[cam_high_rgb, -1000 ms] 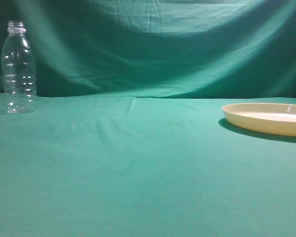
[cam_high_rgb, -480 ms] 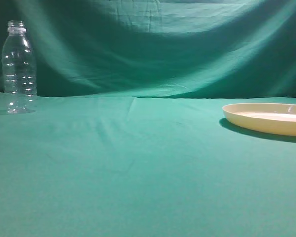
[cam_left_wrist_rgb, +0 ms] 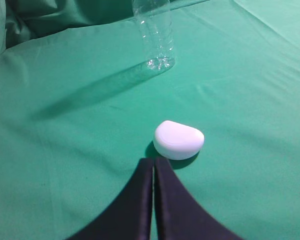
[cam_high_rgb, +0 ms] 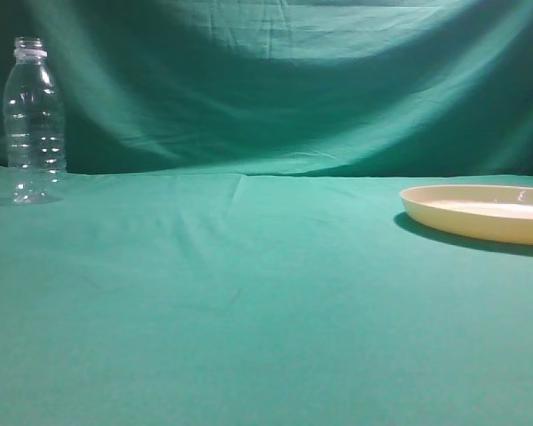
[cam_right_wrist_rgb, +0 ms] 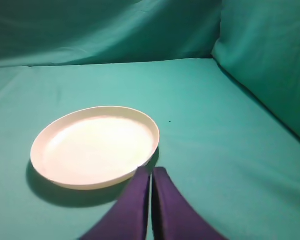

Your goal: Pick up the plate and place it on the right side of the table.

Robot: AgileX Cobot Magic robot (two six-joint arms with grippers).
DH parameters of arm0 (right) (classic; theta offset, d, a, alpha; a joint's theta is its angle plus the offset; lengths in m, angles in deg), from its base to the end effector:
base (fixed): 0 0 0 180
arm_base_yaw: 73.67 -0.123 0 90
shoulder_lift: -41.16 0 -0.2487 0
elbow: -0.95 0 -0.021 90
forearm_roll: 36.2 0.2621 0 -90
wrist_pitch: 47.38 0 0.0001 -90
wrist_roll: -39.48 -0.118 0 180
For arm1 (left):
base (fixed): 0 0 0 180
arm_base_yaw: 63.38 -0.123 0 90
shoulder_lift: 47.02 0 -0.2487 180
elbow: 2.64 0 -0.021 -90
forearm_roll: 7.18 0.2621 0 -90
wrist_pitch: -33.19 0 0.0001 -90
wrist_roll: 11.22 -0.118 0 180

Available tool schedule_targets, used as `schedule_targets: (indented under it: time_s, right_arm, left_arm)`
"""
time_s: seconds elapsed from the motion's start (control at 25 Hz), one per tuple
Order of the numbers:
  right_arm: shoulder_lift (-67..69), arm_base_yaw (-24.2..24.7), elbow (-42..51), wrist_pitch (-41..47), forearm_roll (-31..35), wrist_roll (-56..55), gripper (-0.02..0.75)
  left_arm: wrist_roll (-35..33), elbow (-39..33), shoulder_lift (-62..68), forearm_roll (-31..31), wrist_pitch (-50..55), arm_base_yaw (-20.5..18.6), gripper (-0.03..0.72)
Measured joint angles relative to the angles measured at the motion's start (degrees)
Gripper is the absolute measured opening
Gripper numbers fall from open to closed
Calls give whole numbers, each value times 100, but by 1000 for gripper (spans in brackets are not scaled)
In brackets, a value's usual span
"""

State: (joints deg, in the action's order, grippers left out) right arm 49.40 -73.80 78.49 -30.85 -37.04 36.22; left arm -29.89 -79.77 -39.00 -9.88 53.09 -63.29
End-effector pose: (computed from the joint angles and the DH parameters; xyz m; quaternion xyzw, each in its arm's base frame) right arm 0.1290 -0.0002 0.1736 0.0171 0.7786 0.0125 0.6271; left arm 0.1270 -0.0021 0.1701 0.1168 0.7849 0.0786 0.6035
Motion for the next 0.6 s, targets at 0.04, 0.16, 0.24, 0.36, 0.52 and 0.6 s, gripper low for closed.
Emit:
schedule_targets:
  time_s: [0.04, 0.16, 0.24, 0.36, 0.52, 0.6]
  right_arm:
    - [0, 0, 0, 56, 0, 0, 0]
    - [0, 0, 5, 460, 0, 0, 0]
    - [0, 0, 14, 542, 0, 0, 0]
    - [0, 0, 14, 542, 0, 0, 0]
    - [0, 0, 14, 542, 3, 0, 0]
    - [0, 0, 14, 542, 3, 0, 0]
  left_arm:
    - [0, 0, 0, 0, 0, 0, 0]
    - [0, 0, 0, 0, 0, 0, 0]
    - [0, 0, 0, 0, 0, 0, 0]
    - [0, 0, 0, 0, 0, 0, 0]
    - [0, 0, 0, 0, 0, 0, 0]
    - [0, 0, 0, 0, 0, 0, 0]
